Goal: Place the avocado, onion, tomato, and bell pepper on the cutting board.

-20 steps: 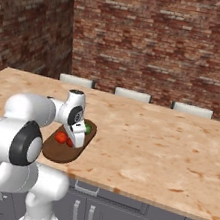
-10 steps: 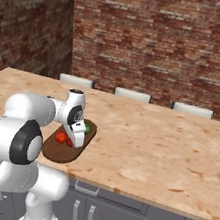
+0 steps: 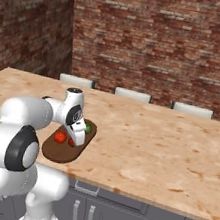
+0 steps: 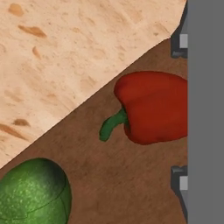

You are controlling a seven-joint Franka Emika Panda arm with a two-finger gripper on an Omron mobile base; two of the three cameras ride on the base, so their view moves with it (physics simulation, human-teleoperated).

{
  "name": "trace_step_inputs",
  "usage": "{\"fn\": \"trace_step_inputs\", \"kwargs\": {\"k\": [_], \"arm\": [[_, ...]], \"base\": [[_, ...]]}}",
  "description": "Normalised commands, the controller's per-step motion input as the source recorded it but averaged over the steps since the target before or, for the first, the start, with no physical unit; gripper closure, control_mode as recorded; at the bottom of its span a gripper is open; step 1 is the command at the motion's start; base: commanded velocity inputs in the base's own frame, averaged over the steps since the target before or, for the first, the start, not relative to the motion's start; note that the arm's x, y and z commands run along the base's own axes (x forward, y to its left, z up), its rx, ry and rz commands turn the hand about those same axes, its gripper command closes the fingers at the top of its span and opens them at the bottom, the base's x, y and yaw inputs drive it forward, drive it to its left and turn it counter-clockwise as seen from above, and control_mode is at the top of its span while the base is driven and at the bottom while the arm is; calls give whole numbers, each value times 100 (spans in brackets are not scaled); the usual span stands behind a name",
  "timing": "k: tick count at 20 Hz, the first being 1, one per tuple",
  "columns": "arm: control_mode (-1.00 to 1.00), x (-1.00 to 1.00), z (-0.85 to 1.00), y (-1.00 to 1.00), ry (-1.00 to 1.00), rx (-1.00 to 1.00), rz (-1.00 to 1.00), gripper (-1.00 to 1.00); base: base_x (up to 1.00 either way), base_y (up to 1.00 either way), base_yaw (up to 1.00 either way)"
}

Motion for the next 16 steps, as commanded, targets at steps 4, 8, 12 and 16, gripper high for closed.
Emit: {"fn": "trace_step_inputs", "kwargs": {"k": [4, 8, 12, 16], "arm": [[-100, 0, 18, 0, -10, 0, 0, -100], [-100, -1, 22, -1, -13, 0, 0, -100], [-100, -10, 31, -2, -15, 0, 0, -100], [-100, -22, 42, -1, -20, 0, 0, -100]], "base": [[0, 0, 0], [0, 0, 0], [0, 0, 0], [0, 0, 0]]}}
